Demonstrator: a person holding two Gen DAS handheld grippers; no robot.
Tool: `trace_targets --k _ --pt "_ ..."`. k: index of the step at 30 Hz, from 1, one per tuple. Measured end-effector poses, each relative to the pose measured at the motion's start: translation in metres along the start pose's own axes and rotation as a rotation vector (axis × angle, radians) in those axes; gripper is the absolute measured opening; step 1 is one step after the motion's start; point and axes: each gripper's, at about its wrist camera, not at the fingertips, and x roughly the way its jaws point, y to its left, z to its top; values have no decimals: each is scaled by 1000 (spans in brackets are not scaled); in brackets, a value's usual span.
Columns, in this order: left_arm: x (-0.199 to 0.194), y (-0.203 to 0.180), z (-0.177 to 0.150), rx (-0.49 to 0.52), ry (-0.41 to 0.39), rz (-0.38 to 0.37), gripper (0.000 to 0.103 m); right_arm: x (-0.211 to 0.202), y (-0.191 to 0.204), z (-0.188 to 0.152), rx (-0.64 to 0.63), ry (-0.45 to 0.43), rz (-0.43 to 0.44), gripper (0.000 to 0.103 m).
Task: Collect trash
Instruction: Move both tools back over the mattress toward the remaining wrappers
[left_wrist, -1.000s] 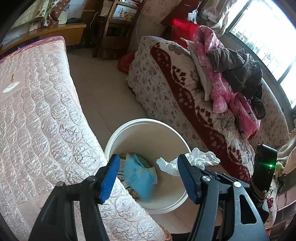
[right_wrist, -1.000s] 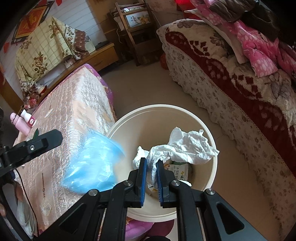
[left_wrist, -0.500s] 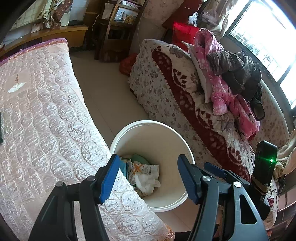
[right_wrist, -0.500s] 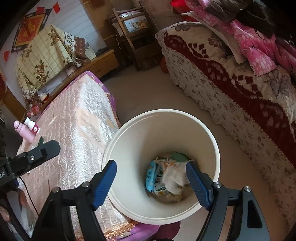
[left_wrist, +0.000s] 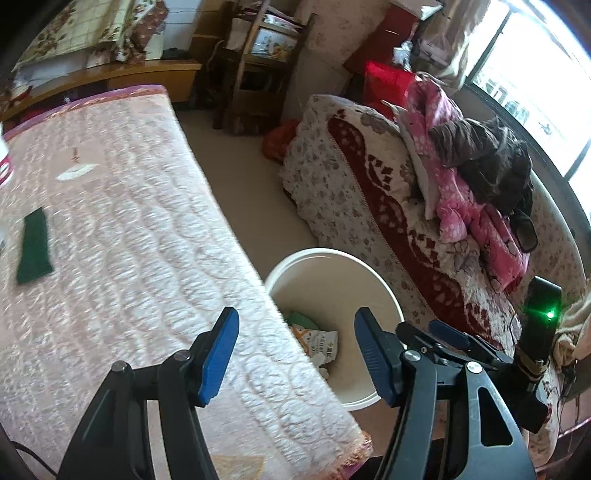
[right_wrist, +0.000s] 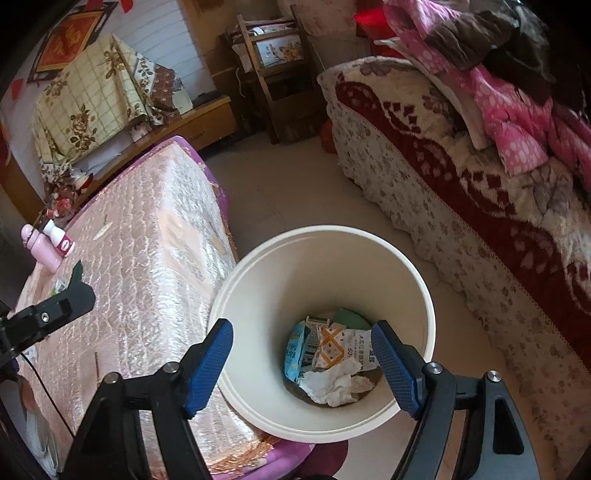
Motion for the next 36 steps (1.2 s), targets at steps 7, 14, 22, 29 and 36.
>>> trace_targets --k 7,14,22,29,36 --pt "-22 31 -7 -34 -27 92 66 -8 34 2 -58 -17 38 81" --pt "-50 76 -16 -96 -45 157 66 -5 84 0 -130 -4 103 81" --pt "-93 149 -34 -196 -73 256 66 4 145 -8 -212 29 190 81" --pt "-135 223 -53 -301 -103 369 66 13 204 -15 -288 49 276 81" --pt "-182 270 -70 -342 -133 428 66 39 272 -14 -366 83 337 81"
